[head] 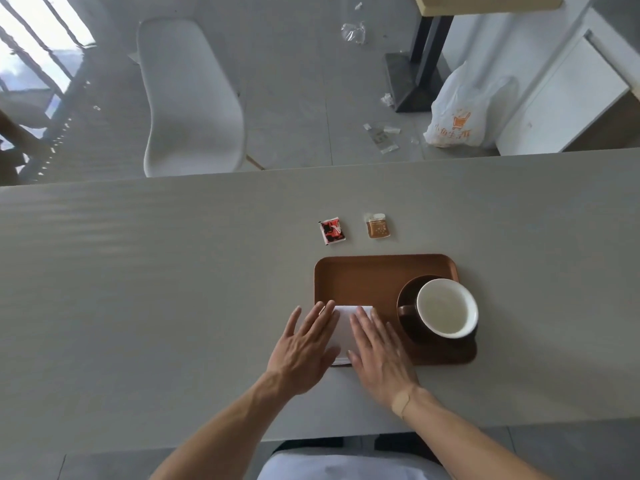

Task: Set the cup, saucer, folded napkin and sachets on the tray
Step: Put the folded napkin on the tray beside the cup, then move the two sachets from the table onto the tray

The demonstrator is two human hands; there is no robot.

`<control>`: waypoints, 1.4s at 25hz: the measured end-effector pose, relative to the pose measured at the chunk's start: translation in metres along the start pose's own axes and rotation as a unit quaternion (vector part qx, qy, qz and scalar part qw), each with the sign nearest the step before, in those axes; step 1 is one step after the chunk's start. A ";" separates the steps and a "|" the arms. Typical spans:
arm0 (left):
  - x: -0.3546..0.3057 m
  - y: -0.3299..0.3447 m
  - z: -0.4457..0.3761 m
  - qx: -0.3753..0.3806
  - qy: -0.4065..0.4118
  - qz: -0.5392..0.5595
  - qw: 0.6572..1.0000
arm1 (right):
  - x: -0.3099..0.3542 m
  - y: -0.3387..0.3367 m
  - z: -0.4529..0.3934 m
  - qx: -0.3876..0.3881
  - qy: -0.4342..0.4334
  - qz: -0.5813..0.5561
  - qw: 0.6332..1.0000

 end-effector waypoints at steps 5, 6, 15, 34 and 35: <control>0.000 0.018 -0.001 0.044 -0.013 -0.011 0.999 | -0.011 0.024 -0.006 0.059 -0.004 0.033 0.998; 0.000 0.019 -0.001 0.045 -0.015 -0.015 0.999 | -0.012 0.026 -0.006 0.062 -0.007 0.034 0.997; -0.004 0.023 -0.004 0.086 -0.034 -0.050 0.994 | -0.014 0.034 -0.008 0.077 0.002 0.054 0.996; 0.014 -0.041 -0.057 0.071 -0.083 0.093 0.990 | 0.000 -0.056 -0.054 0.130 -0.054 0.062 0.988; 0.018 -0.046 -0.065 0.081 -0.088 0.105 0.987 | -0.005 -0.063 -0.063 0.134 -0.045 0.043 0.989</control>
Point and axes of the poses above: each hand's wrist, its own z-axis away from the middle knuckle, its own y-axis out of the palm, x = y × z, the point moved 7 cm from there along -z, towards the middle knuckle, and after that the axes turned 2 degrees about y, right-handed, at the moved point
